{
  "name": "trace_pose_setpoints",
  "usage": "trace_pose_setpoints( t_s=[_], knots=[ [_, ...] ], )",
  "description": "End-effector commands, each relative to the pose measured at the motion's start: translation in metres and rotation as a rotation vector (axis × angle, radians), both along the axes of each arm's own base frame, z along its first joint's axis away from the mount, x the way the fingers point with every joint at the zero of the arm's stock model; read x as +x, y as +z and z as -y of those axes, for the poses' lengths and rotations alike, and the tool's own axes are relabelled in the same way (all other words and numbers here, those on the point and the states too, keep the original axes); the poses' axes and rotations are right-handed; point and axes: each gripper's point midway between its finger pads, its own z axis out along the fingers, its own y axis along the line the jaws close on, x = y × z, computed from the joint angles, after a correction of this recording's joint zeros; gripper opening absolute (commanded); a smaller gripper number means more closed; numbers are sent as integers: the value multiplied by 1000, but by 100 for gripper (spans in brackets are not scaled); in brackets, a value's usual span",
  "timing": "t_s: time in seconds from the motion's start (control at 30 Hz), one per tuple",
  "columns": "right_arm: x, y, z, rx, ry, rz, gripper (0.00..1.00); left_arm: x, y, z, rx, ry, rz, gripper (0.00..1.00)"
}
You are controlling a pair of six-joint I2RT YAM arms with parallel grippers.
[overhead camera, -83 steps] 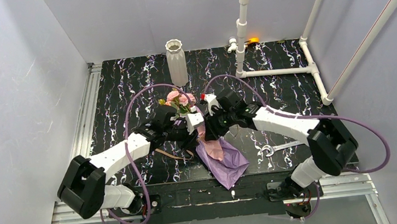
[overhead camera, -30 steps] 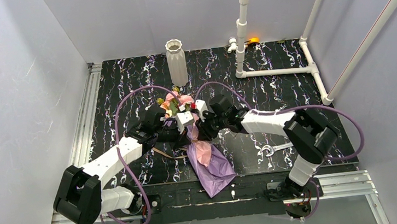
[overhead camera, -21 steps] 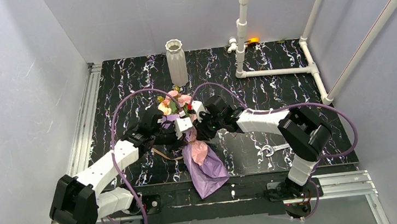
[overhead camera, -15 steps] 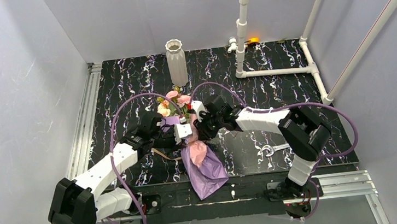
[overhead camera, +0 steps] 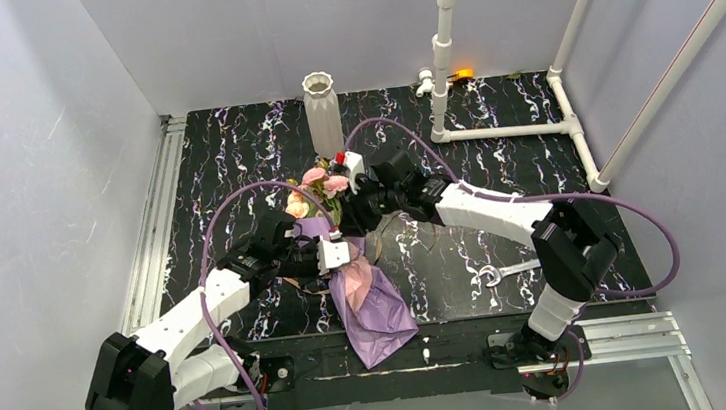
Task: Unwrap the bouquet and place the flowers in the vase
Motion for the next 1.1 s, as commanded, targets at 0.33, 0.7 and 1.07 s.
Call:
trace_pose_setpoints(
  t_s=[0.33, 0.7, 1.07],
  knots=[
    [16, -42, -25, -23, -102, -71, 10, 4, -5, 1, -10, -65, 99, 0],
    [10, -119, 22, -267, -168, -75, 1, 33, -7, -5, 26, 45, 192, 10],
    [22, -116, 14, -254, -251, -110, 1, 22, 12, -13, -33, 167, 324, 64]
  ],
)
